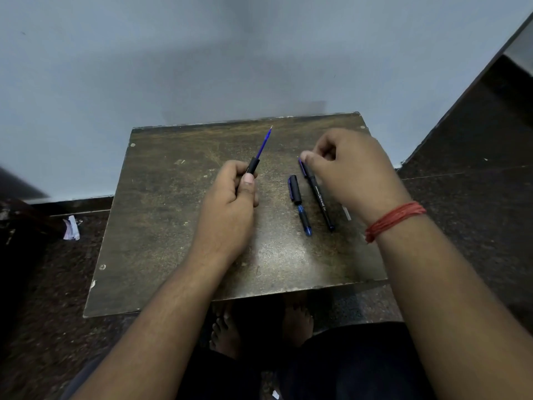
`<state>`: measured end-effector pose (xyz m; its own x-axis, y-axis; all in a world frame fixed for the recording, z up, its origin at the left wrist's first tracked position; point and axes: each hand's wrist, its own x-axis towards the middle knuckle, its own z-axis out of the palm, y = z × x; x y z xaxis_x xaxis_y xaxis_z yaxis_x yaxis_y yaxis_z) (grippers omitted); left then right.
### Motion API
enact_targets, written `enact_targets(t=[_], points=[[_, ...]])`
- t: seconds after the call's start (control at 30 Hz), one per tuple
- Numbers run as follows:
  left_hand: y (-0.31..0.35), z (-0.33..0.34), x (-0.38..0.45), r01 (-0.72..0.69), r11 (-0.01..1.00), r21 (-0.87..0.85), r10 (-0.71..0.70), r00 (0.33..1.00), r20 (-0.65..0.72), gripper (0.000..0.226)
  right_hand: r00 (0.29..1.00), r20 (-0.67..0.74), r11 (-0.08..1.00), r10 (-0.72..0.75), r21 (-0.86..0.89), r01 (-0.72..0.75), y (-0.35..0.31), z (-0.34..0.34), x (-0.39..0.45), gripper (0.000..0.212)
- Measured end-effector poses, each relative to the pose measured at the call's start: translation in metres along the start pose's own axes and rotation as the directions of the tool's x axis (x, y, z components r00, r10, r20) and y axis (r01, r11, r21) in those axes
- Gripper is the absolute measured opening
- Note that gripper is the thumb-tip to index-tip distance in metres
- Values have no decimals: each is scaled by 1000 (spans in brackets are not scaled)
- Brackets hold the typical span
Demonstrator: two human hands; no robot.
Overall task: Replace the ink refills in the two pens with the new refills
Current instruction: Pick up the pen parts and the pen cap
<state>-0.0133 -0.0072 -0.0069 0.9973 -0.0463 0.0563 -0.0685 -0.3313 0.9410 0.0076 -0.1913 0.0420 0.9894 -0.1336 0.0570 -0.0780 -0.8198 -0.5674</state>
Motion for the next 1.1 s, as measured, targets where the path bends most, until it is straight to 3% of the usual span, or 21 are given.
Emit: enact_targets(t=[0.1, 0.27, 0.43, 0.67, 0.77, 0.87, 0.93, 1.0, 1.1], points=[[-1, 0, 2, 9, 1000, -26, -9, 1000, -15, 17, 981, 196, 948, 1, -312, 61, -9, -2, -10, 32], [-1, -2, 2, 14, 999, -38, -15, 1000, -20, 16, 958, 286, 862, 6, -487, 140, -24, 6, -23, 41], [-1, -3, 3, 26, 999, -43, -28, 999, -29, 16, 938, 338, 819, 79, -559, 132, -27, 13, -25, 42], [1, -4, 3, 34, 998, -48, -35, 999, -28, 17, 937, 340, 850, 78, -514, 116, -25, 16, -23, 32], [1, -4, 4, 32, 998, -49, -34, 999, -25, 17, 937, 347, 927, 48, -364, 87, -25, 12, -19, 27], [1, -4, 3, 39, 998, -50, -40, 999, -18, 16, 962, 270, 998, 45, -63, -29, -25, 6, -14, 17], [-1, -3, 3, 45, 998, -49, -46, 999, -6, 16, 974, 222, 986, 48, 146, -82, -22, 9, -13, 14], [-2, -2, 3, 51, 998, -44, -51, 999, 5, 16, 983, 176, 898, 59, 419, -130, -16, 17, -9, 17], [-1, 0, 2, 52, 999, -16, -51, 999, 14, 16, 984, 117, 592, 136, 787, -175, -11, 28, 0, 22]])
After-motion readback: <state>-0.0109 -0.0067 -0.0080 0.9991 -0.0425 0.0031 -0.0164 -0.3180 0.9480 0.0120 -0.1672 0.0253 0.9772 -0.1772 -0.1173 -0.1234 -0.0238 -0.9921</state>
